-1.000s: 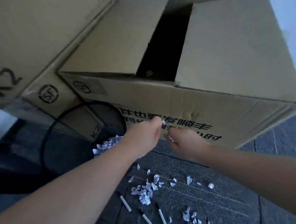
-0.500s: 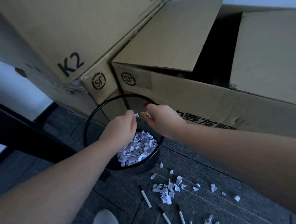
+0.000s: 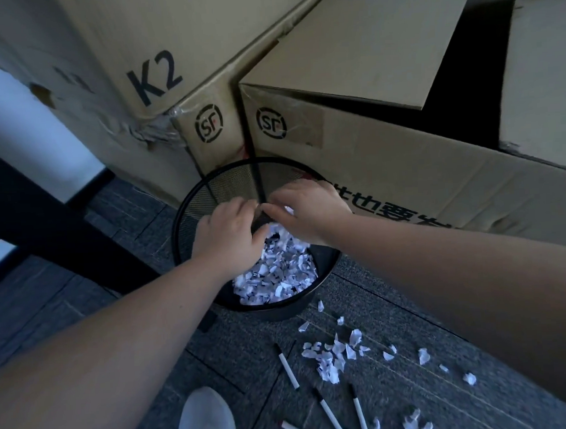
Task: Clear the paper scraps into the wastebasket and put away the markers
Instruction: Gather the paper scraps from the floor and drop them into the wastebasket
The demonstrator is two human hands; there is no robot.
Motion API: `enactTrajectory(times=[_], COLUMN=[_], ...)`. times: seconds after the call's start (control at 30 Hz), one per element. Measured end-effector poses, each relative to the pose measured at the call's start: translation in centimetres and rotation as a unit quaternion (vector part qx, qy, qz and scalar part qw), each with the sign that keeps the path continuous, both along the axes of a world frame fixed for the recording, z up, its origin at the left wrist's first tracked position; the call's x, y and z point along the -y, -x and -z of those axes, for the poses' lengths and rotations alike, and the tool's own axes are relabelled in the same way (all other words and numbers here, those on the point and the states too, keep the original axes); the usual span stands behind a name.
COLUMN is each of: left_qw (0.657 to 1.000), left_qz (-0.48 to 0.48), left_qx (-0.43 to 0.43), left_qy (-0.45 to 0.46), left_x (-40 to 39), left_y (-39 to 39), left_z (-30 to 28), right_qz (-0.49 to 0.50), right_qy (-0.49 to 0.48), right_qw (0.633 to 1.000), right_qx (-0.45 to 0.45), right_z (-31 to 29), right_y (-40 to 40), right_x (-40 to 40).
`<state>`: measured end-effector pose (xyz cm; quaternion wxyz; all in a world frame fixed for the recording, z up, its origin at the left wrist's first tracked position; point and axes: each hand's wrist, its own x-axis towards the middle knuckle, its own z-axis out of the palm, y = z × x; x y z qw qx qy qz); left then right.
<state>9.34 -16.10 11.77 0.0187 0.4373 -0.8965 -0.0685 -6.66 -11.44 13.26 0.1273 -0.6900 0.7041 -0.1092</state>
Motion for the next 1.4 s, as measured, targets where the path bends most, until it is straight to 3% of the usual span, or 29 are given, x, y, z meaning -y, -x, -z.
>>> enactTrajectory(times=[0.2, 0.6, 0.9, 1.03, 1.4], left_qw=[0.993, 0.995, 0.987, 0.974, 0.949], left_qz=[-0.035, 0.039, 0.16, 0.225, 0.278], left_qx=[0.112, 0.087, 0.022, -0.001, 0.108], left_qy=[-0.028, 0.008, 0.025, 0.006, -0.101], left_x=[0.2, -2.2, -6.8, -10.1, -16.0], left_y=[-0.8, 2.8, 10.4, 13.1, 13.8], left_z=[-0.1, -4.4, -6.4, -4.7, 8.8], right_qz=[-0.053, -0.051, 0.023, 0.044, 0.029], right_qy=[-0.047, 0.04, -0.003, -0.011, -0.108], right_qw=[0.997, 0.998, 1.0, 0.999, 0.993], right_qx=[-0.009, 0.007, 0.017, 0.021, 0.043], right_z=[0.1, -1.4, -0.4, 3.1, 16.6], right_y=[0.6, 3.9, 9.8, 11.5, 10.0], right_x=[-0.8, -4.9, -13.1, -17.6, -26.9])
